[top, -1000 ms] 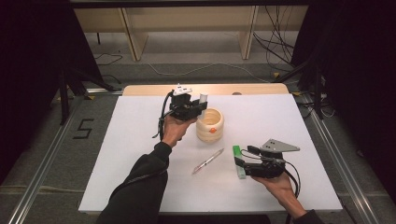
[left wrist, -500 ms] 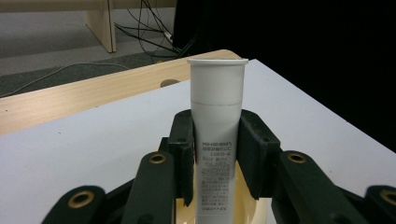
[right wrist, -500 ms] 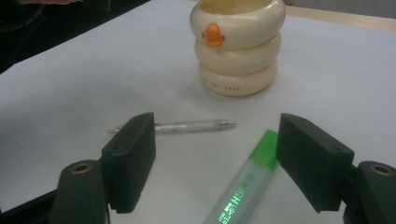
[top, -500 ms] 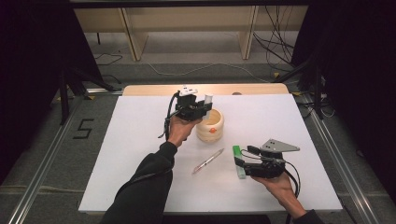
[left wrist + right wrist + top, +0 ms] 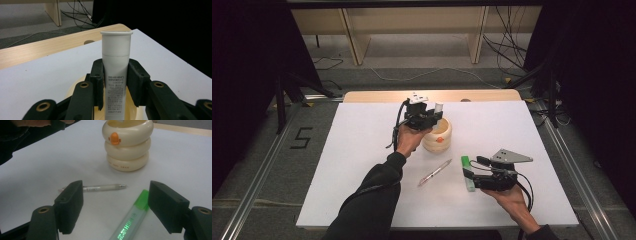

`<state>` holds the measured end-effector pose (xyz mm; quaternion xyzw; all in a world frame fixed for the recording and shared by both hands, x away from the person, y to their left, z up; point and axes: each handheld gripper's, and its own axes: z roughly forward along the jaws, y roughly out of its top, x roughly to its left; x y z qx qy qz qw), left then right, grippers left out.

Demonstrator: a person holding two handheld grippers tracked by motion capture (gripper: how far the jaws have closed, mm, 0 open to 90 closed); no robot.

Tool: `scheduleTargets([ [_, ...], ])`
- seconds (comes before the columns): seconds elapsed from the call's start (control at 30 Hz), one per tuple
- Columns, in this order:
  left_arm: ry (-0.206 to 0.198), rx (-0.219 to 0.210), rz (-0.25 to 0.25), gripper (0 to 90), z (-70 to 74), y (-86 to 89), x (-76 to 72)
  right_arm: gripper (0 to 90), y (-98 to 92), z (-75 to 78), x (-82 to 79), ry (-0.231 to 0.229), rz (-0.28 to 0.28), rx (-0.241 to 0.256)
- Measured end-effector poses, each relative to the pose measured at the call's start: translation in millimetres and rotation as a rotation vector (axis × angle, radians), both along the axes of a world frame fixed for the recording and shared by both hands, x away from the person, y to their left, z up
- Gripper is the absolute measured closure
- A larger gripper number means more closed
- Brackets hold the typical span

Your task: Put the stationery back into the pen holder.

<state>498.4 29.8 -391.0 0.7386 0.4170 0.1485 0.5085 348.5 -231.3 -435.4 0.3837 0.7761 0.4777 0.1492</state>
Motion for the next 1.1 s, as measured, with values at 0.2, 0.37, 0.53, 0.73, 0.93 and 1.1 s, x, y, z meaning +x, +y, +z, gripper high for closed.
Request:
scheduleTargets([
  [0.2, 0.004, 0.009, 0.0, 68.5, -3.0, -2.6, 1.1, 29.5, 0.3, -0.2, 0.2, -0.001, 0.002, -0.001],
  [0.37, 0.011, 0.013, 0.006, 68.4, -6.7, -3.5, 2.5, 29.5, 0.1, -0.4, 0.4, -0.004, 0.006, -0.003],
  [0.53, 0.018, 0.012, 0.006, 67.7, -9.6, -3.4, 2.1, 29.5, 0.1, -0.3, 0.3, -0.002, 0.004, -0.002],
  [0.73, 0.017, 0.022, -0.018, 40.8, 1.7, -1.0, -5.7, 29.5, -0.1, -0.6, 0.5, 0.0, 0.004, -0.002],
  [0.93, 0.019, 0.019, -0.04, 29.1, 18.4, 10.8, -15.6, 29.5, -0.5, -0.2, 0.6, -0.001, 0.0, 0.002],
  [1.1, 0.036, 0.024, -0.054, 25.7, 20.8, 25.2, -26.2, 29.5, -1.6, 0.5, 0.9, 0.003, -0.007, -0.006],
])
